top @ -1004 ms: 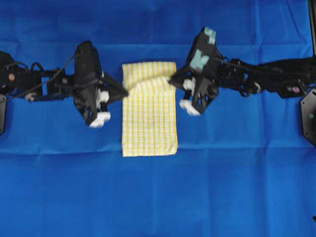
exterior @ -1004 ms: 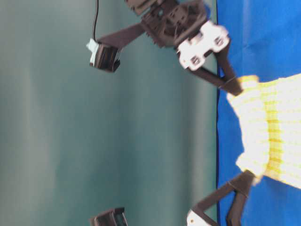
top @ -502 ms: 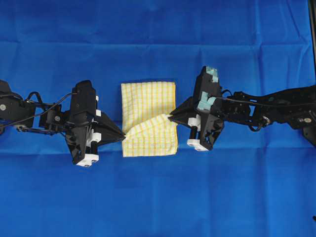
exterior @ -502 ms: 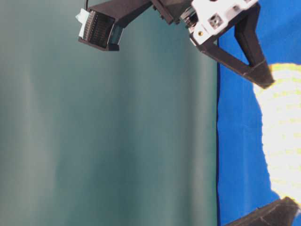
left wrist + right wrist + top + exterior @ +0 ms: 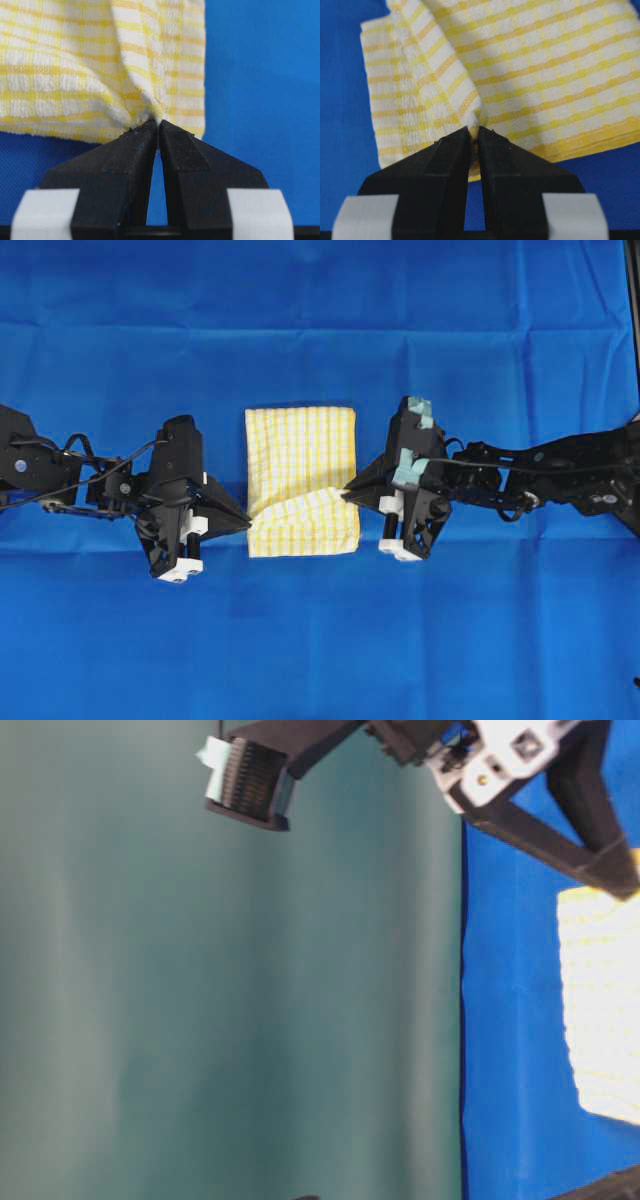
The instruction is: Fold the yellow towel.
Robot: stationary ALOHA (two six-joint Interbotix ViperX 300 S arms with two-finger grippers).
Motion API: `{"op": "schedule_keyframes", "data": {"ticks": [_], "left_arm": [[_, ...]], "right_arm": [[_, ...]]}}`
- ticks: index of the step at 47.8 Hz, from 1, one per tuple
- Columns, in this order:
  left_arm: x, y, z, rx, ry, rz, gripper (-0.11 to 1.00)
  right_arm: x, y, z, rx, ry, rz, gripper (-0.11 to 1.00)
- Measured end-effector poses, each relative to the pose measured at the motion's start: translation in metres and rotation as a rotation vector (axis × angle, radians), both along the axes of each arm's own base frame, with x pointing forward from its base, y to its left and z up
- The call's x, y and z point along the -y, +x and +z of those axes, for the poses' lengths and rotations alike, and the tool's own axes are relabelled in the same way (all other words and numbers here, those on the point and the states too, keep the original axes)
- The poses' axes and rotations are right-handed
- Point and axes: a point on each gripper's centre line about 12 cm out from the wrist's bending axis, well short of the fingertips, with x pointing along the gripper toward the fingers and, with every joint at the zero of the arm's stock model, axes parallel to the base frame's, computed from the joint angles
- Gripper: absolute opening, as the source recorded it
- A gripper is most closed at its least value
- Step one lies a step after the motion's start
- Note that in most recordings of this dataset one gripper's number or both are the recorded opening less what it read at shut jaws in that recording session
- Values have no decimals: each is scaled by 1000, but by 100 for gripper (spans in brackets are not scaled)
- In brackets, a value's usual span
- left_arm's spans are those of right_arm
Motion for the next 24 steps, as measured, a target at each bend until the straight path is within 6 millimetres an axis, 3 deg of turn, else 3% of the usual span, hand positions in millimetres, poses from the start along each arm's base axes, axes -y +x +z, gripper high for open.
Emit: {"op": "schedule_keyframes", "data": {"ticks": [20, 24], "left_arm": [[0, 2, 0, 1, 7, -6, 3], [0, 2, 0, 3, 8, -7, 6]], "right_arm": [[-3, 0, -1, -2, 0, 9, 6], [-7, -1, -1, -2, 0, 18, 17]]}}
